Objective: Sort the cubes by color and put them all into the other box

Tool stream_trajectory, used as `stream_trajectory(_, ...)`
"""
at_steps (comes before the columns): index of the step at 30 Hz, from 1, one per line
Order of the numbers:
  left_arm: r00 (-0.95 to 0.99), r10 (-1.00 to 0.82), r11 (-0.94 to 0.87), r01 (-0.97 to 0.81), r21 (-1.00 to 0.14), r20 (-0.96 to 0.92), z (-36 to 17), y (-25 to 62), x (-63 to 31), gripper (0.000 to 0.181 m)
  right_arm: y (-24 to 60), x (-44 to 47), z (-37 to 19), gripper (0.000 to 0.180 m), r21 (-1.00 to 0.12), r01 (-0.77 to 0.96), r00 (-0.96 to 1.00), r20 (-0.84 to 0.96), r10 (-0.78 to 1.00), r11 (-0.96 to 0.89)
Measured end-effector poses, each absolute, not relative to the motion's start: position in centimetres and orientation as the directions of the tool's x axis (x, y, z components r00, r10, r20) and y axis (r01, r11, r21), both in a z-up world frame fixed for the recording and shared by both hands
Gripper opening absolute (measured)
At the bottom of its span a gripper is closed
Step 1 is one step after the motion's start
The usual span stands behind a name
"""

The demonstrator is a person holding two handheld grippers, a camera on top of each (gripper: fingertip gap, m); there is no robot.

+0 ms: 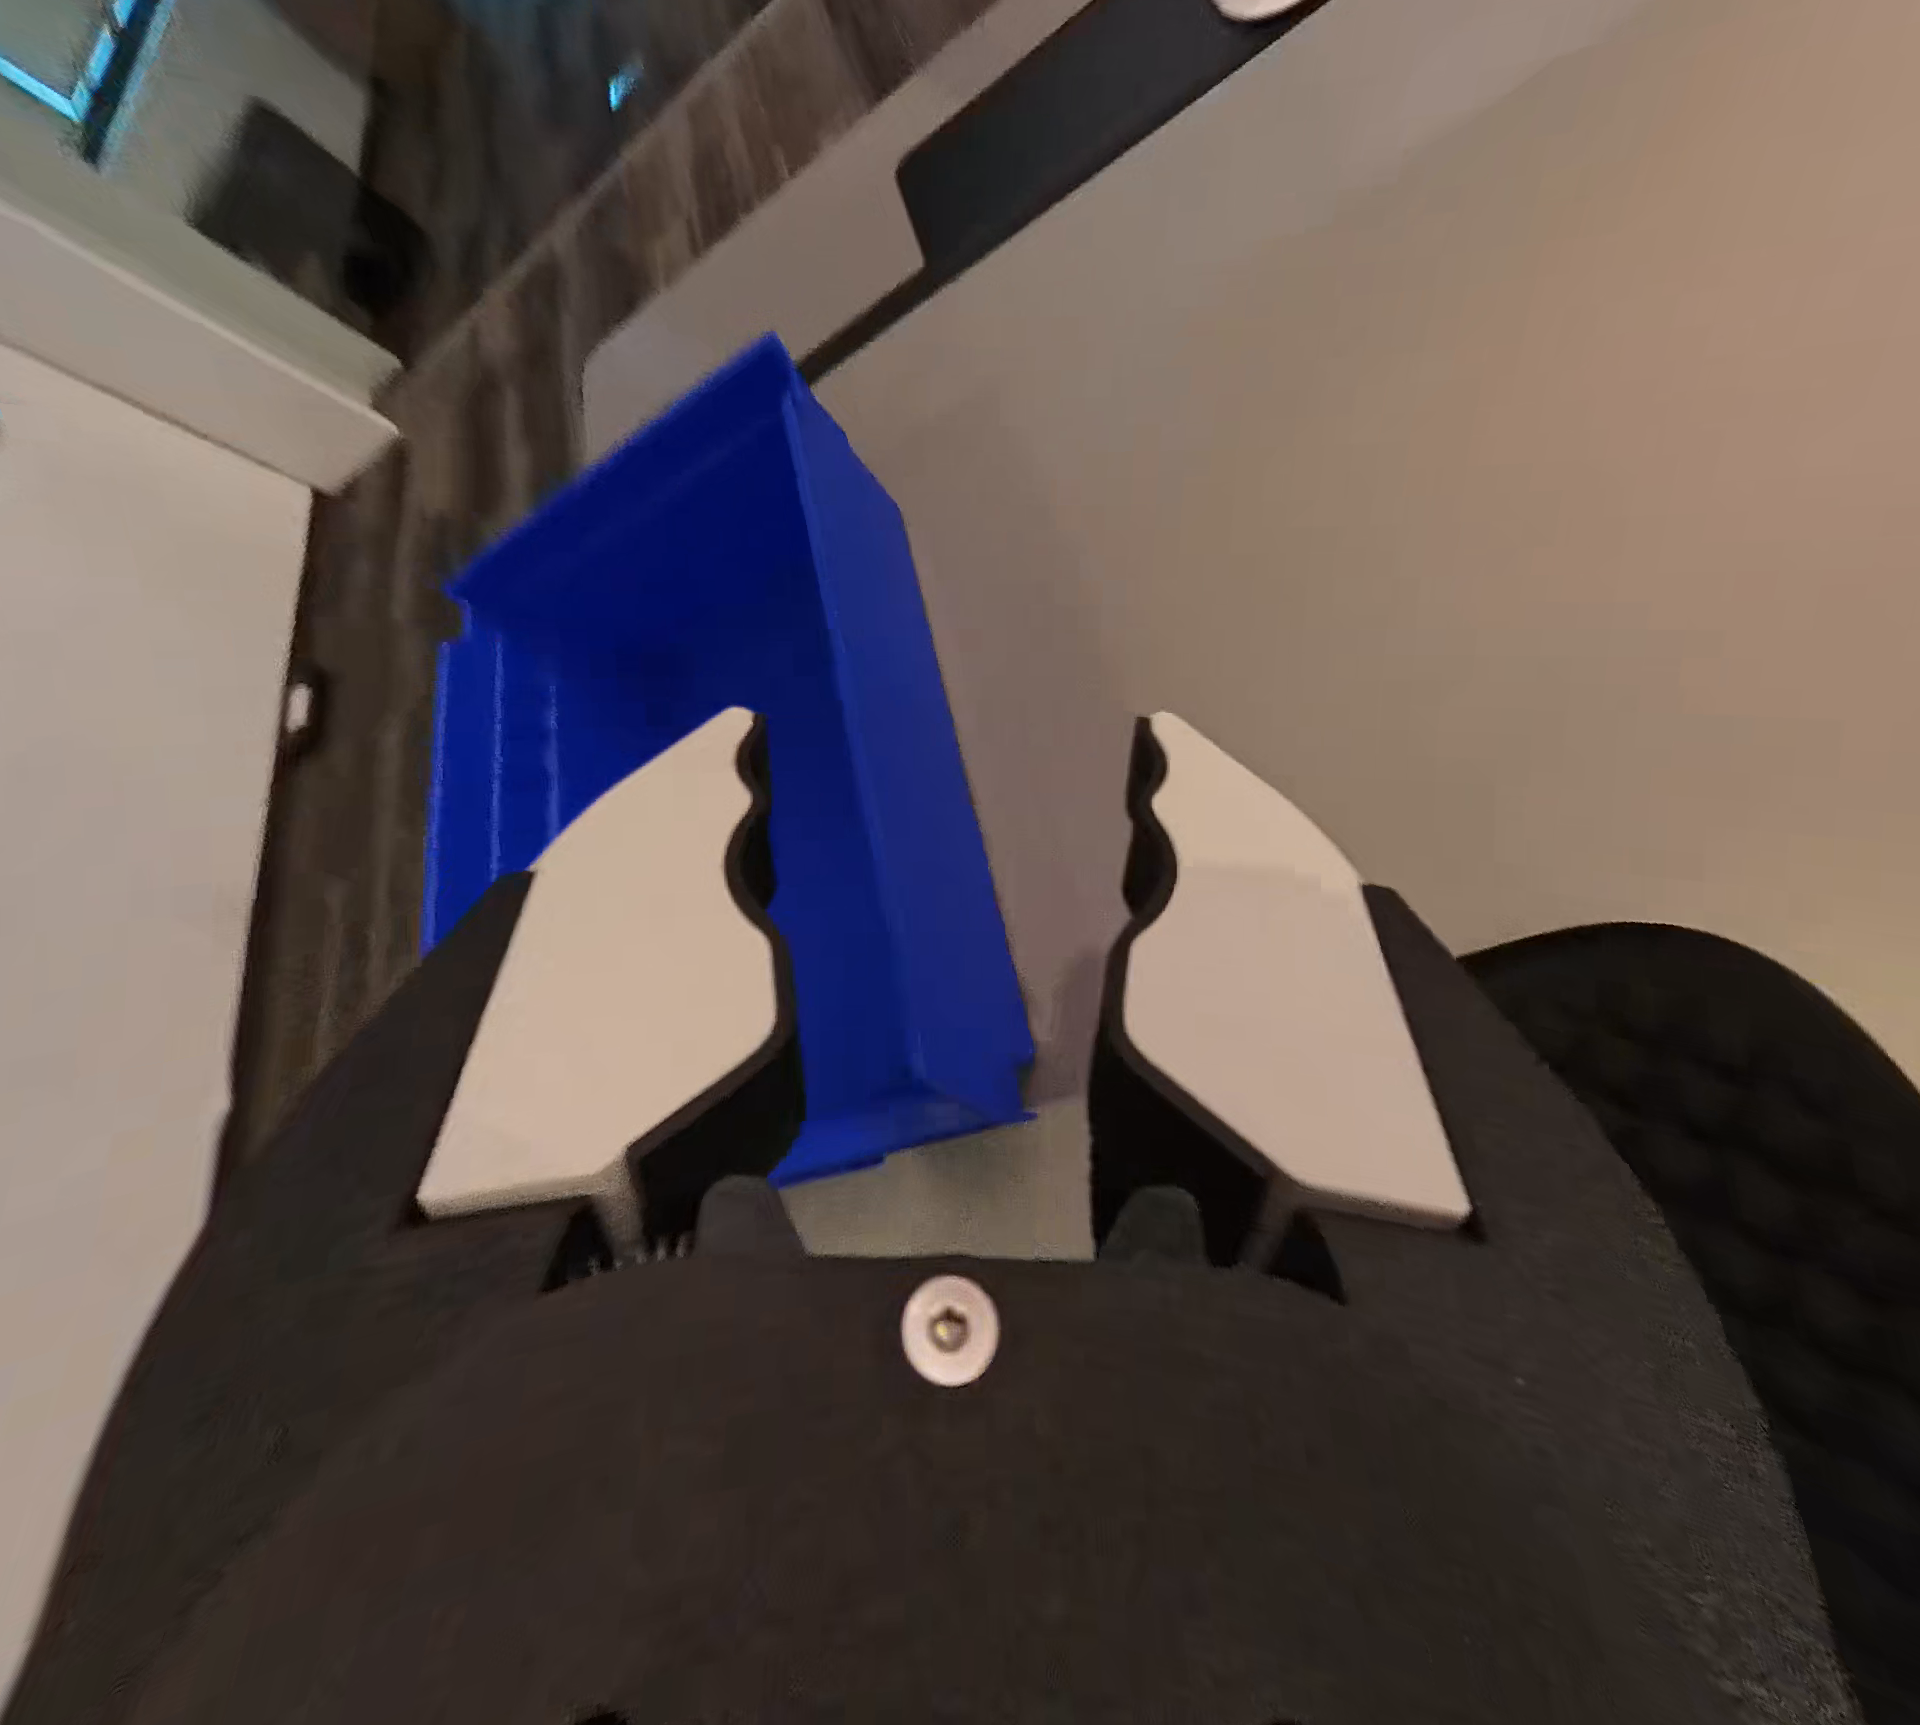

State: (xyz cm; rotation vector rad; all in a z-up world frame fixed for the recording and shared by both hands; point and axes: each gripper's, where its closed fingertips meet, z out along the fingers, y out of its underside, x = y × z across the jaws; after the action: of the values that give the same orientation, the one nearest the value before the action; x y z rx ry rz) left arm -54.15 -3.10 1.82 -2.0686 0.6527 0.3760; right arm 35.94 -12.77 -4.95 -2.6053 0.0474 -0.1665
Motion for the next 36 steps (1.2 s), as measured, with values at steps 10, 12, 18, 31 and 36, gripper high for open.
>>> stream_trajectory(10,0.897,-0.095,-0.582,-0.403,-0.707,-0.433,-1.7,-5.3,-60.1,0.067,-11.6,35.3,-10.6,0.009,-0.227,-0.137,0.99,-0.006,-0.139,-0.964)
stream_trajectory(12,0.944,-0.054,-0.583,-0.295,-0.757,-0.326,-1.8,-5.8,-60.5,0.068,-11.5,35.2,-10.5,0.007,-0.236,-0.147,0.989,-0.037,-0.142,-0.961)
stream_trajectory(18,0.972,0.028,-0.634,-0.164,-0.755,-0.235,-4.4,-6.4,-62.4,0.068,-11.5,35.1,-10.5,0.005,-0.259,-0.151,0.987,-0.085,-0.133,-0.954)
stream_trajectory(31,0.994,0.005,-0.678,-0.08,-0.73,-0.114,-8.7,-1.6,-57.2,0.004,-11.6,34.8,-10.5,0.005,-0.255,-0.158,0.987,-0.082,-0.141,-0.954)
stream_trajectory(36,0.986,0.011,-0.688,-0.112,-0.717,-0.165,-8.8,-1.0,-51.8,0.006,-11.7,34.8,-10.5,0.005,-0.239,-0.174,0.984,-0.086,-0.158,-0.955)
